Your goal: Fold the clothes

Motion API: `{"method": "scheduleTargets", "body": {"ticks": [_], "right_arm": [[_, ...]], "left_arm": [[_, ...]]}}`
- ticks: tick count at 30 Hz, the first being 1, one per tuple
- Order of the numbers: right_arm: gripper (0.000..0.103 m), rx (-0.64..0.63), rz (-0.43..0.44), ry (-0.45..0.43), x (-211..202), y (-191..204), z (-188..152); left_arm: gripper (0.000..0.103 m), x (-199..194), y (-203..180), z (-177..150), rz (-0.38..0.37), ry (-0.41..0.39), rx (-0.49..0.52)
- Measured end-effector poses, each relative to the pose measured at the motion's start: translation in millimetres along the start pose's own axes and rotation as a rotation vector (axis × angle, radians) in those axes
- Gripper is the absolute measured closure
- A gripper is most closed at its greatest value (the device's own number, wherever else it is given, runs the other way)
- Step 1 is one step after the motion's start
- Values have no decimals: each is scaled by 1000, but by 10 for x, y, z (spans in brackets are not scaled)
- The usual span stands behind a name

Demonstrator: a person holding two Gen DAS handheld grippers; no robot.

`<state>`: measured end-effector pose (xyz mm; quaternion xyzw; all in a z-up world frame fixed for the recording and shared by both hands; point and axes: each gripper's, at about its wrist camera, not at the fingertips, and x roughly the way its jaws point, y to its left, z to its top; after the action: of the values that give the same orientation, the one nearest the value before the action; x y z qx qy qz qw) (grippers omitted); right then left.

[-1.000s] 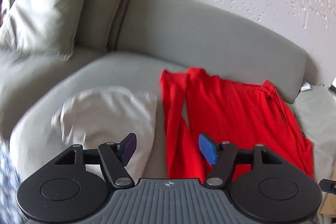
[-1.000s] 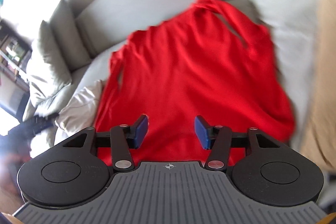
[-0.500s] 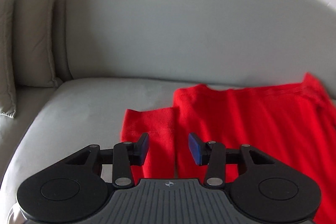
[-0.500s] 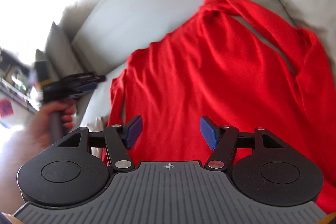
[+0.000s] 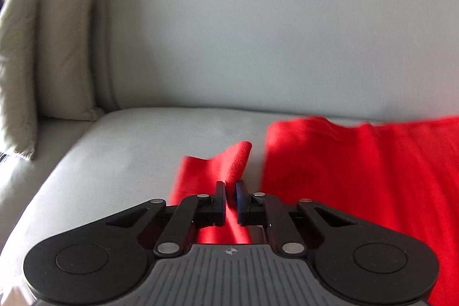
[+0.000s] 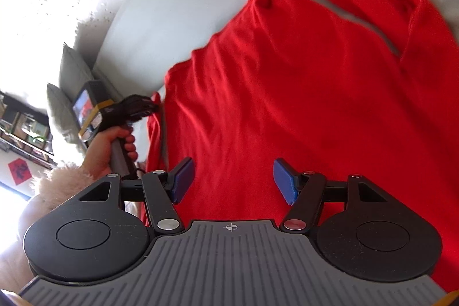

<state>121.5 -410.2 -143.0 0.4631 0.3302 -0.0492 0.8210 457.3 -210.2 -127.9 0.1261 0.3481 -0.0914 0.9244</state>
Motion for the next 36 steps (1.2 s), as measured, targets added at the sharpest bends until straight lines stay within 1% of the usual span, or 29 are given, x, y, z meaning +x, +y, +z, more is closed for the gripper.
{"method": "scheduleTargets", "body": {"ticks": [2,4,7,10,12,14,16,18,20,23,24,25,28,29,32,36], "right_arm": [[36,19,5,15,-28,23,-62],[36,21,2,21,-122,60,-127],[36,1,6,20,-372,144,-214],[36,-20,34,1,-668,270,-279],[36,-35,75,2,-863,371,-326],[36,-58,136,12,-1051,496,-377],[35,-82,209,27,-1219,646,-428],[35,-95,307,58,-1371,787,-477],[35,-91,402,89,-1488,908,-514],[33,-90,487,97,-1649,1059,-573],[28,-100,496,92,-1695,1102,-592],[23,-112,499,86,-1741,1143,-610],[23,-139,478,54,-1865,1220,-613],[23,-143,468,36,-1910,1226,-589],[23,-142,437,-19,-2038,1220,-488],[23,-126,397,-62,-2144,1197,-352]], "left_arm": [[99,-174,204,-18,-19,-26,-48],[99,-431,436,-55,-69,-65,-100],[99,-930,838,-112,-117,-131,-195],[99,-1519,1338,-130,-184,-201,-334],[99,-1931,1649,-114,-224,-251,-392],[99,-2360,1912,-116,-253,-302,-418],[99,-2770,2127,-116,-274,-348,-423],[99,-3107,2316,-133,-297,-388,-430],[99,-3230,2432,-197,-321,-406,-444],[99,-3415,2606,-294,-358,-434,-465],[99,-3476,2664,-327,-371,-444,-472],[99,-3538,2722,-359,-383,-453,-478],[99,-3722,2896,-456,-420,-481,-499],[99,-3727,2923,-493,-429,-480,-505],[100,-3596,2894,-616,-441,-454,-517],[100,-3517,2679,-792,-471,-429,-500]]}}
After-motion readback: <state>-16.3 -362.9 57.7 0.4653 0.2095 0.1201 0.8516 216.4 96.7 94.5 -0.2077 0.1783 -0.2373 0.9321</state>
